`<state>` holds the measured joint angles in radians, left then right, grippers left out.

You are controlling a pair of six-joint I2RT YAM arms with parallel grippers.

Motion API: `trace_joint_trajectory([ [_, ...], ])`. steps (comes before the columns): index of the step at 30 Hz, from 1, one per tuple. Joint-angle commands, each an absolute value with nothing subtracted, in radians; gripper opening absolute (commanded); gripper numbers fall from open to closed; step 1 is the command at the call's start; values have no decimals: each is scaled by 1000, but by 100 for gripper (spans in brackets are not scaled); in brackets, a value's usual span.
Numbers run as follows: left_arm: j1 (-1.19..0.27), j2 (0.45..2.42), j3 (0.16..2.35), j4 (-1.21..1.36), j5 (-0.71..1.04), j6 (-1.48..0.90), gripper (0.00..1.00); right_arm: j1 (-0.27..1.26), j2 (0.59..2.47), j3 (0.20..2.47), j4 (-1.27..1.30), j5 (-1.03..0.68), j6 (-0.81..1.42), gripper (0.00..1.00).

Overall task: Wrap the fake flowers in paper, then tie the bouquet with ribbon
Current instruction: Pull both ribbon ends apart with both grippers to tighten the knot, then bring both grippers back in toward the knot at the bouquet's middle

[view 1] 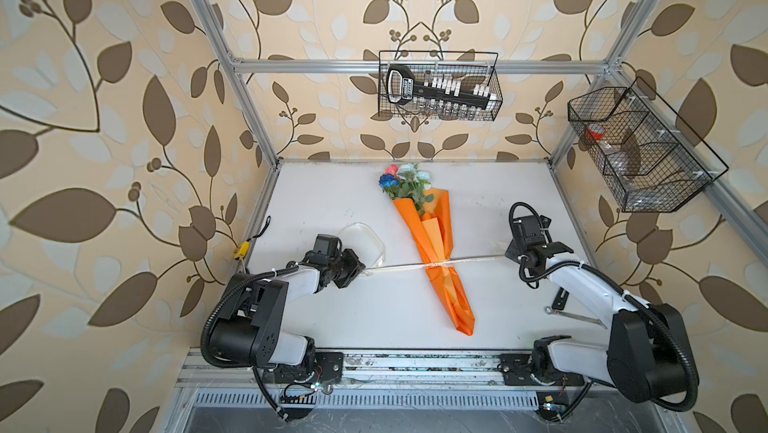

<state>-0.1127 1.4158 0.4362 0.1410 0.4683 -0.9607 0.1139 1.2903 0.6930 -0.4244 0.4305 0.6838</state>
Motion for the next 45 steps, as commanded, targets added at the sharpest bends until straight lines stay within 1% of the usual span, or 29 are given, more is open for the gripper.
trace_joint_trajectory([
  [1, 23, 1391, 448, 63, 406, -930, 0, 14, 1300, 694, -383, 430, 650, 0],
  [3, 90, 1378, 463, 12, 386, -905, 0, -46, 1305, 703, -350, 361, 635, 0],
  [7, 191, 1355, 477, -2, 314, -930, 0, -148, 1376, 721, -307, 281, 612, 0],
  [11, 257, 1377, 514, -7, 258, -940, 0, -181, 1429, 711, -255, 243, 624, 0],
  [18, 417, 1430, 510, 57, 318, -972, 0, -256, 1414, 701, -225, 235, 612, 0],
  [22, 457, 1412, 499, 65, 312, -989, 0, -299, 1379, 681, -223, 226, 595, 0],
  [26, 483, 1370, 493, 48, 274, -995, 0, -303, 1367, 673, -220, 223, 589, 0],
  [28, 486, 1353, 507, 39, 293, -976, 0, -304, 1362, 672, -209, 194, 581, 0],
  [31, 445, 1324, 527, 52, 343, -952, 0, -283, 1340, 675, -186, 119, 564, 0],
  [33, 380, 1305, 563, 25, 352, -924, 0, -218, 1305, 694, -191, 140, 551, 0],
  [36, 248, 1291, 614, 5, 368, -897, 0, -113, 1269, 748, -224, 170, 534, 0],
  [39, 116, 1282, 667, -10, 388, -863, 0, -33, 1247, 800, -232, 153, 515, 0],
  [45, -132, 1275, 814, -101, 380, -693, 0, 134, 1269, 933, -229, 103, 434, 0],
])
